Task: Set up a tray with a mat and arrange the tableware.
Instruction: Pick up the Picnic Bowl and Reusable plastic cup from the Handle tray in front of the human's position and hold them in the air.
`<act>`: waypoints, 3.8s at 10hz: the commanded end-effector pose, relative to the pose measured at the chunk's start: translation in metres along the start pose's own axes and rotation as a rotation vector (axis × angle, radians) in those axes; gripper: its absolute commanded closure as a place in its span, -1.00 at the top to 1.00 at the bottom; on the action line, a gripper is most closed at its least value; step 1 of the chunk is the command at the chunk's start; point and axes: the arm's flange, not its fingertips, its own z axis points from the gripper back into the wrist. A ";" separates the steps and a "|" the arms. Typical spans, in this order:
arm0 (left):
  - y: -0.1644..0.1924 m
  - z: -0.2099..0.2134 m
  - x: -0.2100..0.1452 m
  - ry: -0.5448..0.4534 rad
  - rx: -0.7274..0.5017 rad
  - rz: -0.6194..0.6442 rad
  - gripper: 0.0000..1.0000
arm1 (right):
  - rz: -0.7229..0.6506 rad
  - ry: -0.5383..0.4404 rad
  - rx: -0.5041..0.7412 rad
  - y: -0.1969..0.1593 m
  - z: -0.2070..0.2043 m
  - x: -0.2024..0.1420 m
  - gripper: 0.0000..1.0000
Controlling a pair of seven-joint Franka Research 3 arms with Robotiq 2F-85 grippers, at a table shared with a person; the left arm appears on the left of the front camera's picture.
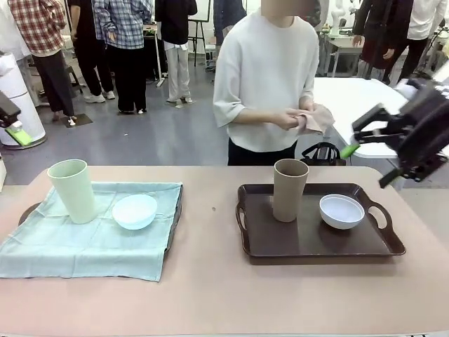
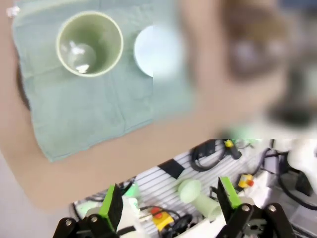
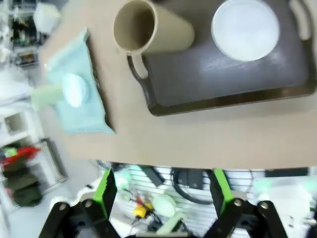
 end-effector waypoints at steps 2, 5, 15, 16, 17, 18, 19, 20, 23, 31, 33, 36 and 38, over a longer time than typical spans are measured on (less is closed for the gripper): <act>0.061 0.012 0.011 0.050 -0.297 0.014 1.00 | -0.120 -0.031 0.199 -0.069 0.018 -0.003 0.96; 0.117 0.013 -0.010 -0.046 -0.486 0.086 1.00 | -0.196 -0.074 0.328 -0.132 0.056 -0.010 0.96; 0.165 0.030 -0.044 -0.183 -0.539 0.203 1.00 | -0.235 -0.112 0.373 -0.184 0.093 -0.015 0.96; 0.165 0.030 -0.044 -0.183 -0.539 0.203 1.00 | -0.235 -0.112 0.373 -0.184 0.093 -0.015 0.96; 0.165 0.030 -0.044 -0.183 -0.539 0.203 1.00 | -0.235 -0.112 0.373 -0.184 0.093 -0.015 0.96; 0.165 0.030 -0.044 -0.183 -0.539 0.203 1.00 | -0.235 -0.112 0.373 -0.184 0.093 -0.015 0.96; 0.165 0.030 -0.044 -0.183 -0.539 0.203 1.00 | -0.235 -0.112 0.373 -0.184 0.093 -0.015 0.96; 0.165 0.030 -0.044 -0.183 -0.539 0.203 1.00 | -0.235 -0.112 0.373 -0.184 0.093 -0.015 0.96; 0.165 0.030 -0.044 -0.183 -0.539 0.203 1.00 | -0.235 -0.112 0.373 -0.184 0.093 -0.015 0.96; 0.165 0.030 -0.044 -0.183 -0.539 0.203 1.00 | -0.235 -0.112 0.373 -0.184 0.093 -0.015 0.96; 0.165 0.028 -0.042 -0.181 -0.529 0.199 1.00 | -0.251 -0.114 0.349 -0.185 0.092 -0.016 0.96; 0.068 0.033 0.040 -0.198 -0.226 -0.027 1.00 | -0.238 -0.077 0.118 -0.119 0.075 0.025 0.96; 0.024 0.018 0.082 -0.171 -0.101 -0.104 1.00 | -0.264 -0.049 -0.012 -0.085 0.050 0.044 0.96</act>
